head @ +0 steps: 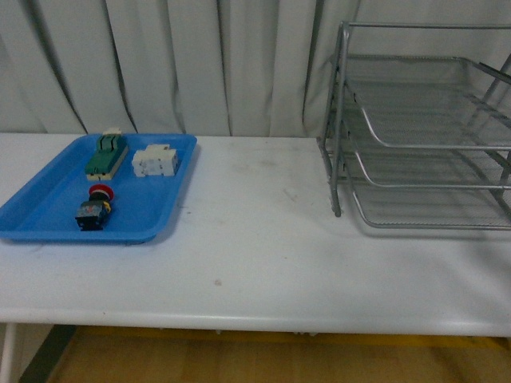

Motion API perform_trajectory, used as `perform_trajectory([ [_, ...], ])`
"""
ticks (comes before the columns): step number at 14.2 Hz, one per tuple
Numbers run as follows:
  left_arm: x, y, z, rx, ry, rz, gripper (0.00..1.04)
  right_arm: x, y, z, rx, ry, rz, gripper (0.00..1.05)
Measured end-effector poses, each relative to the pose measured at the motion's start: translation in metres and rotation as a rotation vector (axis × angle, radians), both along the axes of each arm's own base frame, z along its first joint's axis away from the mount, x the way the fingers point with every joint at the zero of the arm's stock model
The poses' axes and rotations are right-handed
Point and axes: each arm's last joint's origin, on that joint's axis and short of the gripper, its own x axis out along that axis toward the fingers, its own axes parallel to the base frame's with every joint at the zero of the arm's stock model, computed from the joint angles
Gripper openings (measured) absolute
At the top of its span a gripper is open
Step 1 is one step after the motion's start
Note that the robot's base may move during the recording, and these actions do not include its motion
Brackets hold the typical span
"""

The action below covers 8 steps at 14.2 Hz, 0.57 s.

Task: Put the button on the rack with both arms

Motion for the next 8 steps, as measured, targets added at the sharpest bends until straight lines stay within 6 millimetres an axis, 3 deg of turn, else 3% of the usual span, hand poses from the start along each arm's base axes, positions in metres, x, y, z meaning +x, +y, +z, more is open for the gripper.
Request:
perform_trajectory([
  [3, 0.0, 0.0, 0.0, 0.0, 0.0, 0.0, 0.98, 0.035, 0.013, -0.011, 0.054, 0.033, 0.016, 0.98],
  [7, 0.0, 0.0, 0.0, 0.0, 0.0, 0.0, 0.98, 0.069, 0.018, -0.013, 0.068, 0.027, 0.005, 0.98],
  [8, 0.0, 0.0, 0.0, 0.0, 0.0, 0.0, 0.98, 0.077, 0.02, -0.018, 0.074, 0.045, -0.002, 0.92],
])
